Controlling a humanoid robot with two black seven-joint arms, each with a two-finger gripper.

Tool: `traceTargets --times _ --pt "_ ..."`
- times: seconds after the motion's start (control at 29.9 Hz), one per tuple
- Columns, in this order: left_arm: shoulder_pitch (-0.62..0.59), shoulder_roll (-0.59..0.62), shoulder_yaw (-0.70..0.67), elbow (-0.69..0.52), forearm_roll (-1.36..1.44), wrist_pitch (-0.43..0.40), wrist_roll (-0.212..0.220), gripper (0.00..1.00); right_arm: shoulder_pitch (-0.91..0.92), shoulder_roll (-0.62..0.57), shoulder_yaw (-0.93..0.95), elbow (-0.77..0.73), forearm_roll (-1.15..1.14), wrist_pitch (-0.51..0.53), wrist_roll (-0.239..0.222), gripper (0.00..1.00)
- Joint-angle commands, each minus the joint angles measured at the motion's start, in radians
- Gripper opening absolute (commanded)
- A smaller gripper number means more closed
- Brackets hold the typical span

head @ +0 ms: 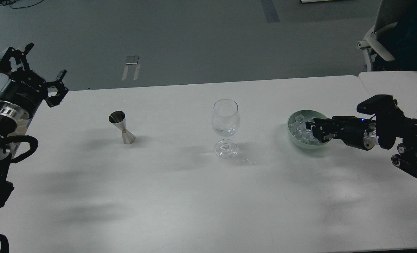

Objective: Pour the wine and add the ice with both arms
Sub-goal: 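Lift the ice cube and carry it over the wine glass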

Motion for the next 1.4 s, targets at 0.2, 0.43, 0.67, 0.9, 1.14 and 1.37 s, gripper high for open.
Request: traceTargets --times 0.2,0.43,0.67,0.9,1.14,1.37 --pt "0.002 -0.003 0.0 0.0 0.0 0.0 -0.002 0.98 0.002 0.0 -0.021 0.003 -0.002 0.0 -0.001 0.04" --pt "0.002 -0.003 -0.001 0.0 0.0 0.0 0.0 0.98 0.038 -0.036 -0.021 0.037 0.003 0.0 0.001 0.0" --pt "0.0 -0.002 -0.001 0.0 -0.002 0.0 -0.002 0.98 0.126 -0.217 -0.018 0.218 0.014 0.0 -0.001 0.01" --pt "-0.001 -0.002 -0.001 -0.001 0.0 0.0 0.0 0.98 0.348 -0.358 -0.02 0.434 0.018 0.06 -0.001 0.01" --pt "-0.014 -0.002 0.0 -0.001 0.0 0.0 0.0 0.98 0.6 -0.259 -0.079 0.477 0.026 0.167 0.001 0.01" --pt "-0.026 -0.002 0.0 -0.001 0.001 0.0 0.0 0.98 0.834 0.023 -0.363 0.443 0.15 0.176 -0.002 0.01"
